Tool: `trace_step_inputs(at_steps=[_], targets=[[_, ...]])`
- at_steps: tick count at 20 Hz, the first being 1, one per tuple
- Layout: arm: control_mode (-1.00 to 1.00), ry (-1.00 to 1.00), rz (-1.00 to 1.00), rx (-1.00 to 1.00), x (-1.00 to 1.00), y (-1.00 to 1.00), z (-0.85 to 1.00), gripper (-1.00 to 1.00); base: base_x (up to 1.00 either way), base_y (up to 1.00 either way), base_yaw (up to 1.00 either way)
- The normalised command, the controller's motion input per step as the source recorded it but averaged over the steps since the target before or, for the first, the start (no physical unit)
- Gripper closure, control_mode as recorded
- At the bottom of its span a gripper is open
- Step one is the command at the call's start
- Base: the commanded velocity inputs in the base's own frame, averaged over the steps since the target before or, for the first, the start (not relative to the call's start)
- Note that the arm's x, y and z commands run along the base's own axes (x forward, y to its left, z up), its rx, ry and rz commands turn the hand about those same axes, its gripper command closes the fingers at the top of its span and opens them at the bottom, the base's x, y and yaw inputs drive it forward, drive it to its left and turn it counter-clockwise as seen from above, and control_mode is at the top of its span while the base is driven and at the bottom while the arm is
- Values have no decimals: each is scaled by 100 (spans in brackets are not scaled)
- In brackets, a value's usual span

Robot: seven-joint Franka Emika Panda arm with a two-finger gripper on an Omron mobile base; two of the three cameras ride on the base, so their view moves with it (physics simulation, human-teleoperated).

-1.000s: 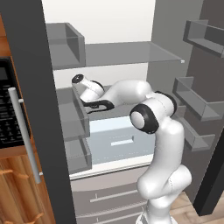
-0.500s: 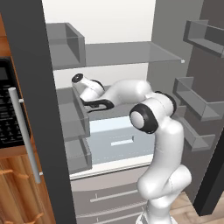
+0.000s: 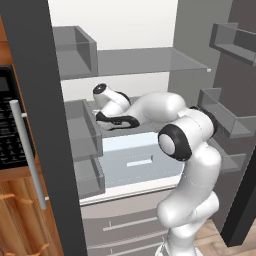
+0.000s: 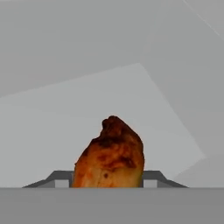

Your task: Take the cheese, chicken drumstick, and squash from the fridge and place them on the plate on the dining counter to create an appetizer plate.

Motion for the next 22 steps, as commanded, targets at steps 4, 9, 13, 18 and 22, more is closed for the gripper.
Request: trace_step_inputs(at_steps=[4,9,13,18,22], targets=[[-100,-1,25,7,-95,-46,36,100,0,0,0],[-100,2,32,11,-100,-9,64,100,0,0,0],[-100,3,30,6,-100,0,62,100,0,0,0],[-100,6,18,0,-100,0,67,100,0,0,0],[-100,17,12,0,-91,-1,43,100,0,0,0]])
